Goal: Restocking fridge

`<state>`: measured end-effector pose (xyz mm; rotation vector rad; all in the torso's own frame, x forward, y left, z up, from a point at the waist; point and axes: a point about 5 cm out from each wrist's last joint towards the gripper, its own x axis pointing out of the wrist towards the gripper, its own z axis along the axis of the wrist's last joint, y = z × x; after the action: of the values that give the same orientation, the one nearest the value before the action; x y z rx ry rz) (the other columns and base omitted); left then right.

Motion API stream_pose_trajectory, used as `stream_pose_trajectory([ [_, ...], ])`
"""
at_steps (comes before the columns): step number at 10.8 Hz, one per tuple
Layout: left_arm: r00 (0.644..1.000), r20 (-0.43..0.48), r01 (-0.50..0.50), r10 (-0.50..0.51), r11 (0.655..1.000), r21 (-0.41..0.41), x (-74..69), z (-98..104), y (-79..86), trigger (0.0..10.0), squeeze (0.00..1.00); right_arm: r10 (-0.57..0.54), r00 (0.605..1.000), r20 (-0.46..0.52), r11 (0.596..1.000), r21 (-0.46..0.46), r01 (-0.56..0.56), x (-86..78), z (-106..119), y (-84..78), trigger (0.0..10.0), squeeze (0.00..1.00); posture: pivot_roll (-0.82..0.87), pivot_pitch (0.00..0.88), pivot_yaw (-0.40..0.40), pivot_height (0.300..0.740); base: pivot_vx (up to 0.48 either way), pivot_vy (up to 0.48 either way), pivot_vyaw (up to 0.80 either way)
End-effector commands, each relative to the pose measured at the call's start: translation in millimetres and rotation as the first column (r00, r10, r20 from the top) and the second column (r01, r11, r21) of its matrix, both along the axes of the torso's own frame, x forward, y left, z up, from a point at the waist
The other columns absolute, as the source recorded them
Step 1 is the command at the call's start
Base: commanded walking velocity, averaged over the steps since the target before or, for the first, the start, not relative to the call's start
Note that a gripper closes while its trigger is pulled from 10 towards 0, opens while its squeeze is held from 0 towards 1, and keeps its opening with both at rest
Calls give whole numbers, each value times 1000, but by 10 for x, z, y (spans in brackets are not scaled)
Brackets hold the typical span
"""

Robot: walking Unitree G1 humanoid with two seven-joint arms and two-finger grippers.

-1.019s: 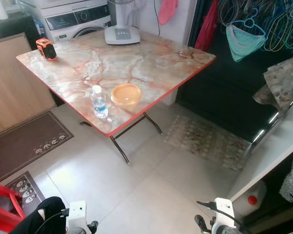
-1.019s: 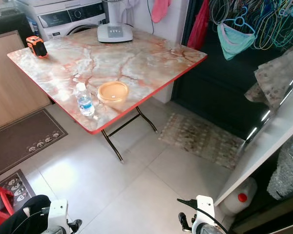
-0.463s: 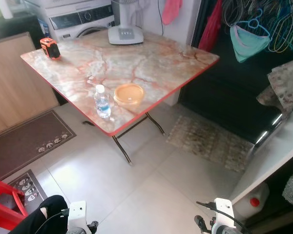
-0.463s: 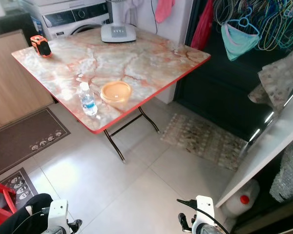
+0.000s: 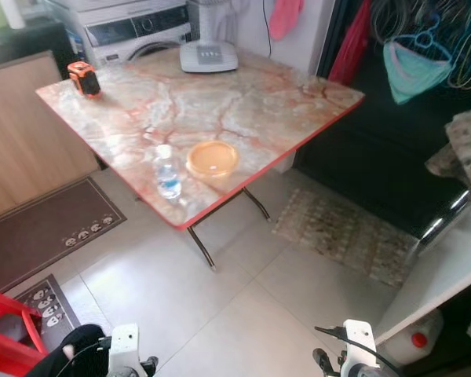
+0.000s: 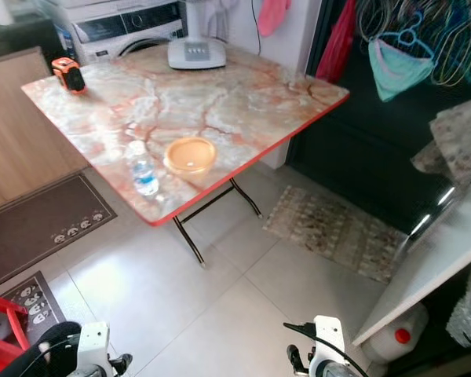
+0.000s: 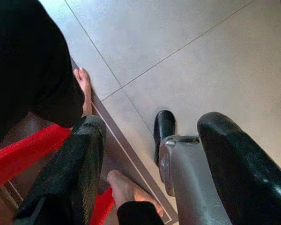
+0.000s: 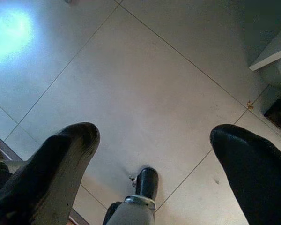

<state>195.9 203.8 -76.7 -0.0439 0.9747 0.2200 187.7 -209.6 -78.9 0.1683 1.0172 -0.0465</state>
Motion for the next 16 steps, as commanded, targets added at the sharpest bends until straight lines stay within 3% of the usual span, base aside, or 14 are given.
stream_pose_trajectory([
  [1, 1000, -11, 0, 0, 1000, -9, -37, -20, -1, 10000, 0, -17, 1000, -13, 1000, 5, 17, -38, -16, -19, 10000, 0, 17, 0, -25, 740, 262, 0, 0],
  [4, 1000, -10, 0, 0, 1000, -6, -39, -21, -1, 10000, 0, 3, 1000, -8, 1000, -1, -3, -32, -11, -20, 10000, 0, 20, 0, -25, 740, 261, 0, 533],
  [16, 1000, -10, -4, 4, 1000, 3, -27, -14, 7, 10000, 0, -25, 1000, -3, 1000, 16, 26, -24, -9, -14, 10000, 0, 23, 0, -28, 740, 242, 0, 0],
])
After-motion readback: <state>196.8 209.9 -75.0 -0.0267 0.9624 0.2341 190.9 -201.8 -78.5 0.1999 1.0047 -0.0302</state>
